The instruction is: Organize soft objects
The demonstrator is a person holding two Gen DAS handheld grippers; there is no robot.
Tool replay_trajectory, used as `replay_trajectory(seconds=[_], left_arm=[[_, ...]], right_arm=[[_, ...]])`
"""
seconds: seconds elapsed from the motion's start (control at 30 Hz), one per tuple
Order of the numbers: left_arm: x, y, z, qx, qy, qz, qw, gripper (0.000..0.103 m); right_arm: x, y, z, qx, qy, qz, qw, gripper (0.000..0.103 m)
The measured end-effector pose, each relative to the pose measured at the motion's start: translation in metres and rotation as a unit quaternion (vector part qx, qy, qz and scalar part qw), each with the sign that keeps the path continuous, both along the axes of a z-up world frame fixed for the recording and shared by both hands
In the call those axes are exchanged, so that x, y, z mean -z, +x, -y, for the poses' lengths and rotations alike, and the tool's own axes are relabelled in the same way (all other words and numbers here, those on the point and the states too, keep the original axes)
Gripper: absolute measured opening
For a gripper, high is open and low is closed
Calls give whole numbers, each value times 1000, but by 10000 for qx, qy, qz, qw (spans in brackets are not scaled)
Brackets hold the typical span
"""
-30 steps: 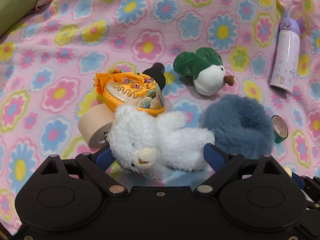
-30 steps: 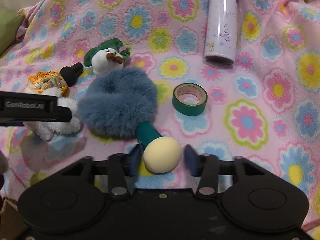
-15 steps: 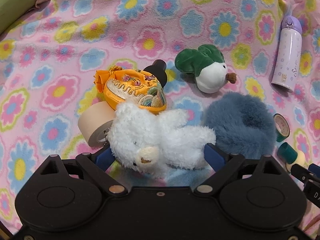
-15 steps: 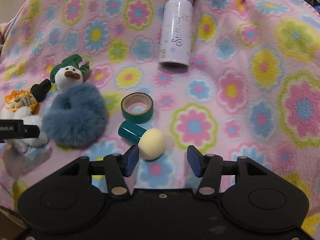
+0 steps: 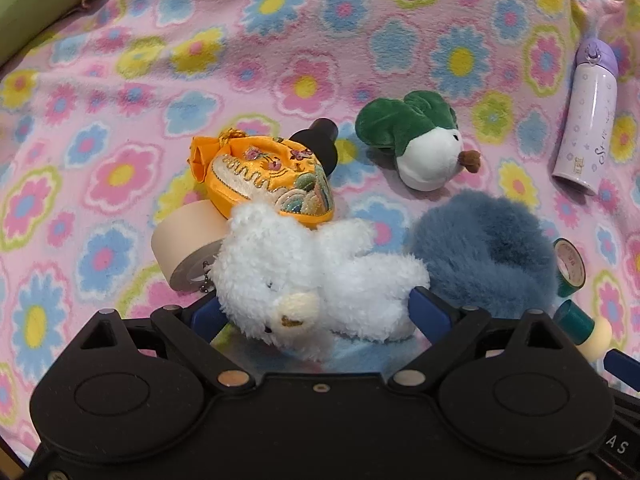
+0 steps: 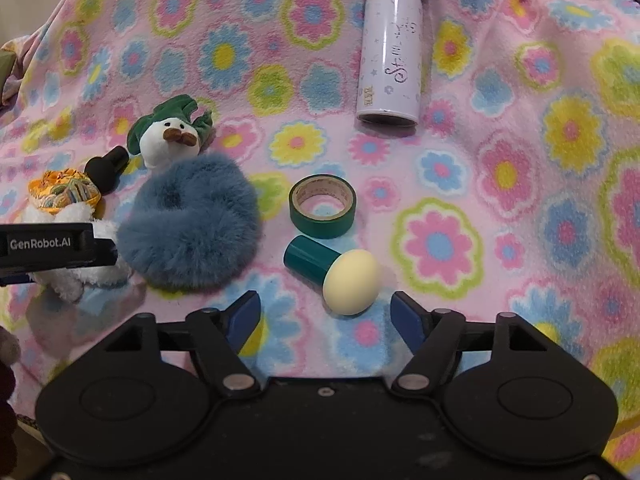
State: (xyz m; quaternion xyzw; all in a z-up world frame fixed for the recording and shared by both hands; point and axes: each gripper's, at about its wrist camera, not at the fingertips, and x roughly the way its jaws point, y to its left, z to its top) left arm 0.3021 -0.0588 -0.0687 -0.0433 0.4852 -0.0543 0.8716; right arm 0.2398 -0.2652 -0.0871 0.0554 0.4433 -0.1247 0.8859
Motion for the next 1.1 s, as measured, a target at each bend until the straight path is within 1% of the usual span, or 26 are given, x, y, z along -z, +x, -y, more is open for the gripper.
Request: replay_trajectory(seconds=[0.1, 0.13, 0.17, 0.2, 0.27, 0.37, 0.5, 0.6, 0.67, 0.77, 0.87, 0.93, 0.97, 1.0, 1.07, 1.1], left_arm=[[1, 0, 1, -43, 56, 11, 10000, 91], [1, 0, 2, -59, 57, 32, 10000, 81], [1, 0, 1, -39, 26, 44, 10000, 73], [0, 0, 1, -14, -21, 42, 10000, 72], [-2, -1, -2, -7, -50, 71, 10000, 65], [-6, -4, -8, 31, -80, 109, 9999, 61], [-13, -10, -13, 134, -155, 135, 9997, 58], [-17, -18, -17, 271, -214, 95, 9994, 58], [-20, -24, -22, 354, -265, 65, 9990, 58], [-22, -33, -30, 551, -274, -26, 9981, 58], [-21, -38, -38, 947, -305, -188, 9949, 58], [-21, -37, -41, 1220, -171, -204, 9922, 56], [-22, -34, -41, 1357, -18, -211, 9905, 55], [-23, -31, -43, 1395, 160, -172, 9899, 55], [-26, -26, -48, 1222, 329, 18, 9920, 55], [-29, -23, -53, 1097, 271, 61, 9936, 55]], right_arm=[[-1, 2, 2, 117, 152, 1, 9998, 73], [-2, 3, 4, 188, 228, 3, 9996, 75], [-2, 5, 5, 252, 295, 3, 9992, 75], [-2, 7, 6, 313, 343, -8, 9989, 75], [-2, 10, 7, 428, 389, 7, 9983, 76], [0, 15, 8, 609, 476, 16, 9970, 77], [3, 22, 12, 853, 561, -3, 9948, 77], [6, 27, 12, 925, 472, -23, 9946, 76], [8, 29, 13, 928, 463, -67, 9946, 69], [10, 29, 16, 950, 479, -100, 9943, 67], [10, 28, 16, 939, 463, -102, 9945, 67], [10, 28, 15, 929, 455, -98, 9946, 68], [10, 28, 15, 920, 445, -102, 9947, 68], [10, 28, 15, 909, 432, -113, 9949, 68], [11, 27, 14, 898, 413, -120, 9950, 68], [11, 27, 13, 894, 397, -126, 9951, 68]])
